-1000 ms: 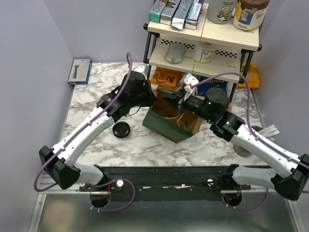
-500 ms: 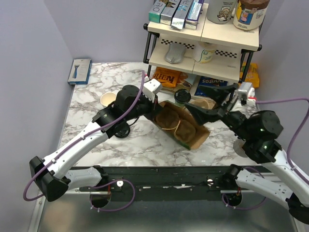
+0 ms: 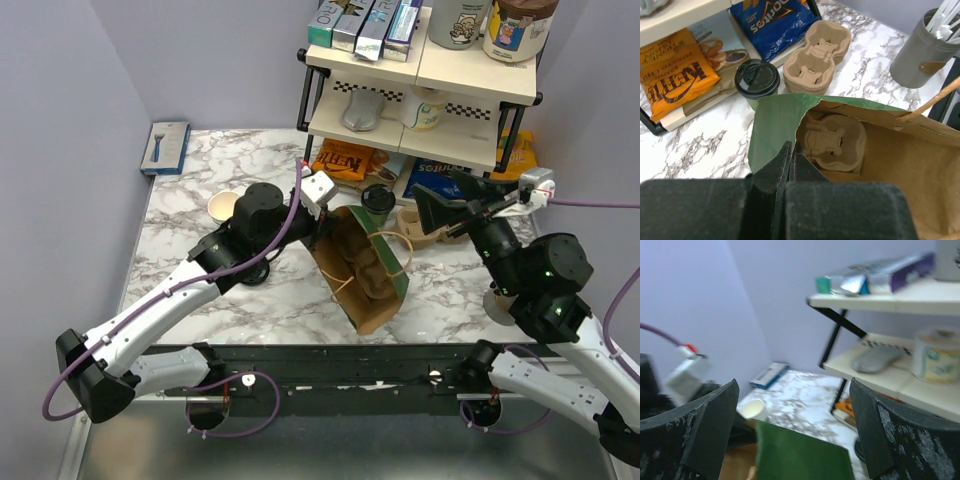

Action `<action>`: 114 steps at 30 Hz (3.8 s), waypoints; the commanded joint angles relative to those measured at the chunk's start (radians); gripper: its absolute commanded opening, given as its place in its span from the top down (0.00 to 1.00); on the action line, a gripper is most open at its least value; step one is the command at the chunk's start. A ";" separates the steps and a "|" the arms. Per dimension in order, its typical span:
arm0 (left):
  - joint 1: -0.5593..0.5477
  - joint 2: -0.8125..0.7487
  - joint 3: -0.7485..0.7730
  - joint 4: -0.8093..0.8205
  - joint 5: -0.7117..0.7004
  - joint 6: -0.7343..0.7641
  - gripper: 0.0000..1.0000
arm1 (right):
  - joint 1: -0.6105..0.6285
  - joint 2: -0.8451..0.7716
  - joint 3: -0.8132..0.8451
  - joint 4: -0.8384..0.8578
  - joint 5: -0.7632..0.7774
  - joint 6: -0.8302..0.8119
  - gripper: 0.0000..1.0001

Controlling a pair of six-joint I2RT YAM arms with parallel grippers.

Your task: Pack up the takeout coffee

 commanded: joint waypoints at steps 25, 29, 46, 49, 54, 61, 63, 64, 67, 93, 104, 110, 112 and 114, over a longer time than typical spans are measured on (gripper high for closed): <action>0.140 0.127 0.318 -0.570 -0.233 -0.832 1.00 | -0.272 0.365 0.242 -0.726 0.147 0.252 0.00; 0.199 0.116 0.295 -0.569 -0.198 -0.911 1.00 | -0.306 0.388 0.230 -0.718 0.046 0.253 0.00; 0.372 0.120 0.197 -0.537 -0.139 -0.816 0.67 | -0.355 0.716 0.362 -0.667 -0.138 0.034 0.00; 0.378 0.114 0.198 -0.522 -0.121 -0.796 0.44 | -0.366 0.750 0.385 -0.678 -0.144 0.016 0.00; 0.380 0.087 0.255 -0.524 -0.141 -0.719 0.14 | -0.372 0.812 0.423 -0.693 -0.115 -0.002 0.00; 0.381 0.027 0.290 -0.536 -0.211 -0.580 0.01 | -0.376 0.842 0.401 -0.600 -0.149 -0.066 0.00; 0.381 0.010 0.302 -0.573 -0.288 -0.590 0.01 | -0.387 0.859 0.410 -0.597 -0.172 -0.080 0.00; 0.381 -0.001 0.304 -0.580 -0.309 -0.601 0.01 | -0.399 0.875 0.428 -0.609 -0.178 -0.069 0.00; 0.381 -0.083 0.272 -0.576 -0.316 -0.639 0.01 | -0.404 0.863 0.410 -0.612 -0.285 -0.087 0.00; 0.345 -0.248 -0.383 0.004 -0.113 -0.907 0.01 | -0.393 0.735 0.152 -0.546 -0.730 0.020 0.01; 0.369 -0.150 -0.210 -0.163 -0.309 -0.831 0.01 | -0.323 0.654 0.114 -0.566 -0.666 0.077 0.00; 0.374 -0.223 -0.094 -0.319 -0.446 -0.791 0.01 | -0.323 0.625 0.190 -0.702 -0.134 0.146 0.00; 0.374 -0.257 -0.052 -0.326 -0.438 -0.748 0.01 | -0.323 0.614 0.228 -0.778 0.012 0.176 0.00; 0.374 -0.265 0.020 -0.311 -0.364 -0.689 0.01 | -0.323 0.579 0.281 -0.775 -0.003 0.180 0.00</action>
